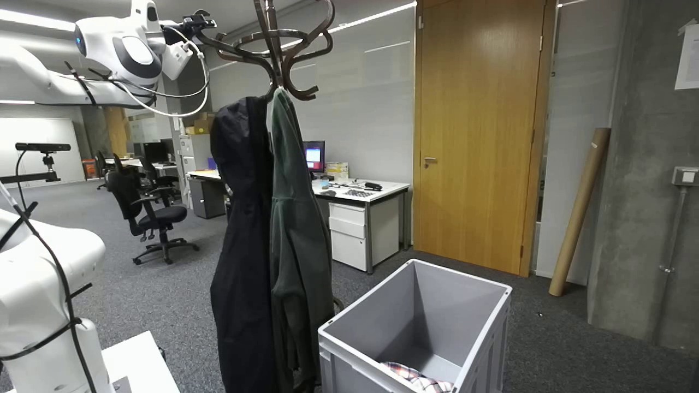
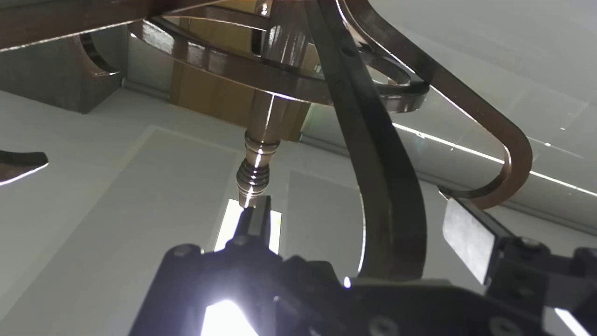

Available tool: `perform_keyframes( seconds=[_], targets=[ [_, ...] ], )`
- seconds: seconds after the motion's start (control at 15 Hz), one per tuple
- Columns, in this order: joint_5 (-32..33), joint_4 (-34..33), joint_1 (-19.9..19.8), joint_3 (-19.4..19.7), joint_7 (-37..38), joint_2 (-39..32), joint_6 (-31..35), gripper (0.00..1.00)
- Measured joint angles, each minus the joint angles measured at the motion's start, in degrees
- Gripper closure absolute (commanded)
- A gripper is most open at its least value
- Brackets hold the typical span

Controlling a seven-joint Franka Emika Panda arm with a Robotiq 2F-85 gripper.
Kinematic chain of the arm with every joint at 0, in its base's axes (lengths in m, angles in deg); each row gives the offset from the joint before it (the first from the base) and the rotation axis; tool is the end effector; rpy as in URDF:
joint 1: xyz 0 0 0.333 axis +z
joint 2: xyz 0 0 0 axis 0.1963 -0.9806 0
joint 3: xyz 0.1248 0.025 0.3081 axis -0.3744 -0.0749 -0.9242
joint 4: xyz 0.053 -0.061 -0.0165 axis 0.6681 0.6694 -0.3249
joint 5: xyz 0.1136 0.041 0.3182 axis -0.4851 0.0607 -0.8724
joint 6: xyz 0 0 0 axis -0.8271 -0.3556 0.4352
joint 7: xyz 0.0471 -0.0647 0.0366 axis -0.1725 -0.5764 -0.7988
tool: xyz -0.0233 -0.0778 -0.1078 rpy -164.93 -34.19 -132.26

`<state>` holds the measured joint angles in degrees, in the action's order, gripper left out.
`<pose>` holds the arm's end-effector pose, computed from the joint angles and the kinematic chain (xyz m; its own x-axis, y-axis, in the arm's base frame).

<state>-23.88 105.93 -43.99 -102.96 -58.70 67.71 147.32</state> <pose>0.2746 0.2953 0.8377 -0.3216 0.2847 0.9031 0.0896 -0.9403 0.3283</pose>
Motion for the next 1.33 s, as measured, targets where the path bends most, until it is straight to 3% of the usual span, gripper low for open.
perform_keyframes(
  seconds=[1.33],
  targets=[
    [-0.3, -1.8, -6.2, 0.6, 0.0, -0.2, 1.3, 0.0]
  ],
)
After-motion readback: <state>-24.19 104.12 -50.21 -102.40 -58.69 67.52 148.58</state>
